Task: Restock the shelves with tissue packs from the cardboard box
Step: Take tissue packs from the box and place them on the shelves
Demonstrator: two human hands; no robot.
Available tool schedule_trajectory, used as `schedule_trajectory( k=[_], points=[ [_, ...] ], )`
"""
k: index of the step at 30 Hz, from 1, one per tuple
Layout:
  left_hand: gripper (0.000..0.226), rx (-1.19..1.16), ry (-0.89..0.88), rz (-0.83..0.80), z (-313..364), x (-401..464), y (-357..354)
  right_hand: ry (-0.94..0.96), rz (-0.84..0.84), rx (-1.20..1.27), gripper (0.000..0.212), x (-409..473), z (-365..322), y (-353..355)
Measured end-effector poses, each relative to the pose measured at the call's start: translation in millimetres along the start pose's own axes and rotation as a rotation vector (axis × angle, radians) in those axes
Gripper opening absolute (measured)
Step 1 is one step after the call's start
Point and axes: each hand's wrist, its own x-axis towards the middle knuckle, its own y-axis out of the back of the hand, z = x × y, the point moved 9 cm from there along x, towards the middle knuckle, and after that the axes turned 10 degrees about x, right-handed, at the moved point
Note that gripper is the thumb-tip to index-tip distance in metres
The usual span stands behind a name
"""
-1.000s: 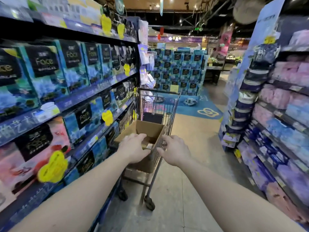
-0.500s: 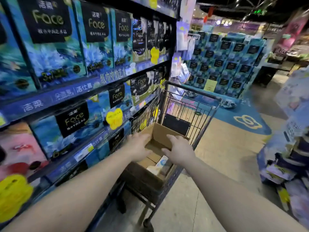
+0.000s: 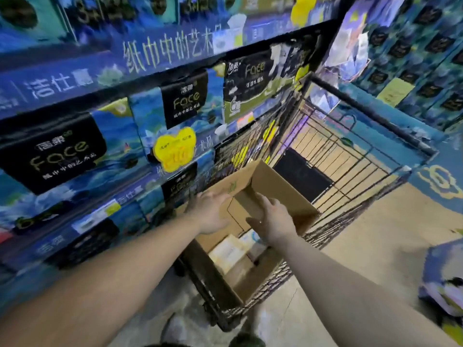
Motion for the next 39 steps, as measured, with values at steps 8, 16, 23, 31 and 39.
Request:
schedule_trajectory(
  k=[8, 16, 23, 31, 39],
  points=[
    [0.078, -0.38, 0.385, -0.174, -18.1, 50.6, -99.6, 0.163, -0.354, -0.072, 0.072, 96.9, 39.4, -71.0],
    [0.077, -0.873, 0.834, -0.31, -3.3, 49.9, -229.9, 0.135, -0.648, -0.073, 0.066, 159.4, 96.8, -171.4],
    [0.079, -0.896, 1.038, -0.378, 4.3, 64.9, -305.0, -0.033, -0.84, -0.017, 0.062, 149.6, 149.0, -272.5],
    [0.088, -1.004, 1.237, -0.405, 12.1, 45.6, -327.3, -0.02, -0.934, -0.017, 0.053, 129.7, 165.5, -286.2],
    [0.068, -1.129, 1.278, -0.569, 26.7, 40.9, -342.9, -0.188, -1.042, -0.005, 0.04, 128.3, 195.1, -284.2]
  ],
)
